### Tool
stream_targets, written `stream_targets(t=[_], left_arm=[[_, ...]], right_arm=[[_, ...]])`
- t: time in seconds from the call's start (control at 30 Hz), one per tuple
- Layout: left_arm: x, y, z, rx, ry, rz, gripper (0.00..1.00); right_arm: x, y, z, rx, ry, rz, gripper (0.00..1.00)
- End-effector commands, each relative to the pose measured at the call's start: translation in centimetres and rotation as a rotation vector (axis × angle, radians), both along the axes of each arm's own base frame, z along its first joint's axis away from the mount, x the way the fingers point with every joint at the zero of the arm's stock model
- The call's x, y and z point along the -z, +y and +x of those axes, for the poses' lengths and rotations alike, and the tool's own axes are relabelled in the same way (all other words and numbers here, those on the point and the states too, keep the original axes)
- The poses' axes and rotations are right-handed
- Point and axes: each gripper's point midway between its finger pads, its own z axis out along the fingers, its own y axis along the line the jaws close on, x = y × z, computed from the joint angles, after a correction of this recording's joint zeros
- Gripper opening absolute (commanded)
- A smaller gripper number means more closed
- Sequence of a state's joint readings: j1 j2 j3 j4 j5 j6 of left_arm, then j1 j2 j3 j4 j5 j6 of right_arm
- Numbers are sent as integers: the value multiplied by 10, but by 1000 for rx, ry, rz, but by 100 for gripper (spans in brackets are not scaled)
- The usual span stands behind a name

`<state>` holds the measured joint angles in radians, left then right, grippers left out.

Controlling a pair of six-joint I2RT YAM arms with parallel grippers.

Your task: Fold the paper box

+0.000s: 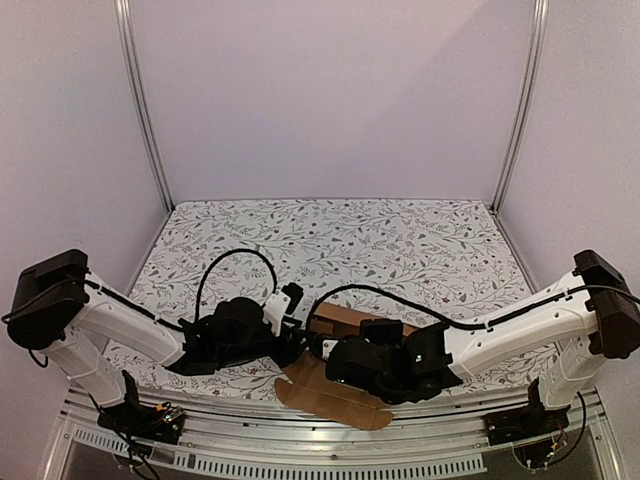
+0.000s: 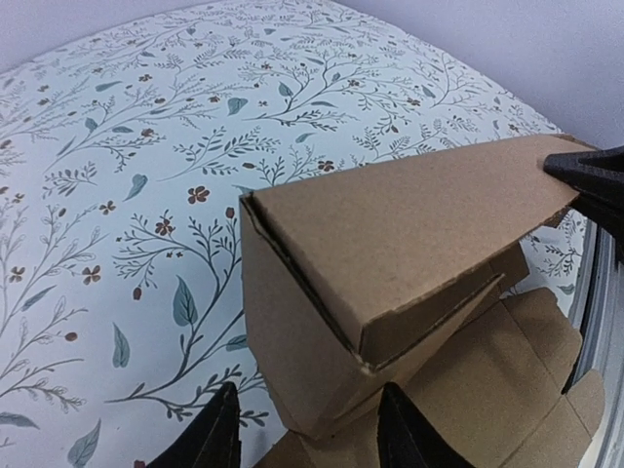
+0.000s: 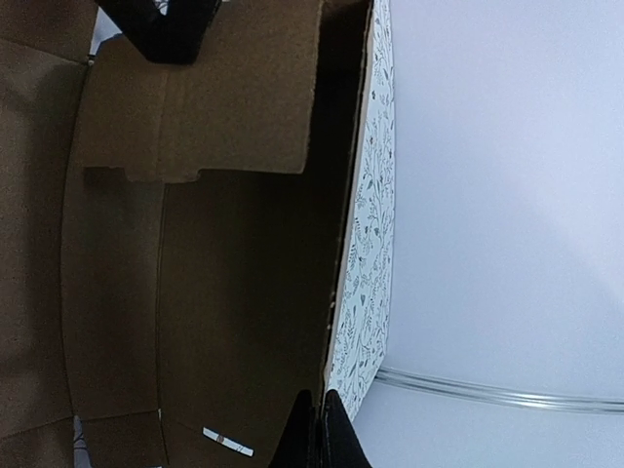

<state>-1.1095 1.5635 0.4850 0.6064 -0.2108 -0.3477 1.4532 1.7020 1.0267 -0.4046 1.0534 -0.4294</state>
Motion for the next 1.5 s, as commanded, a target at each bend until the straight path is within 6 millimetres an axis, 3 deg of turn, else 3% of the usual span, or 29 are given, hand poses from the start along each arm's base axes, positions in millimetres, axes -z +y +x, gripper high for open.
stream_targets(t=[0.0,0.3,0.8,1.47], left_arm=[[-5,6,3,-38,-31,36,47],[-23,9,2,-29,-68,32,48],[-22,-3,-10,62,-30,28,50],[-27,1,-15,71,3,54,57]], right_arm=[[19,-3,-11,-16,40,-32,0],[18,-2,-13,-12,46,-20,0],[10,5,-14,-17,34,-10,0],[-5,8,-20,-25,21,2,0]])
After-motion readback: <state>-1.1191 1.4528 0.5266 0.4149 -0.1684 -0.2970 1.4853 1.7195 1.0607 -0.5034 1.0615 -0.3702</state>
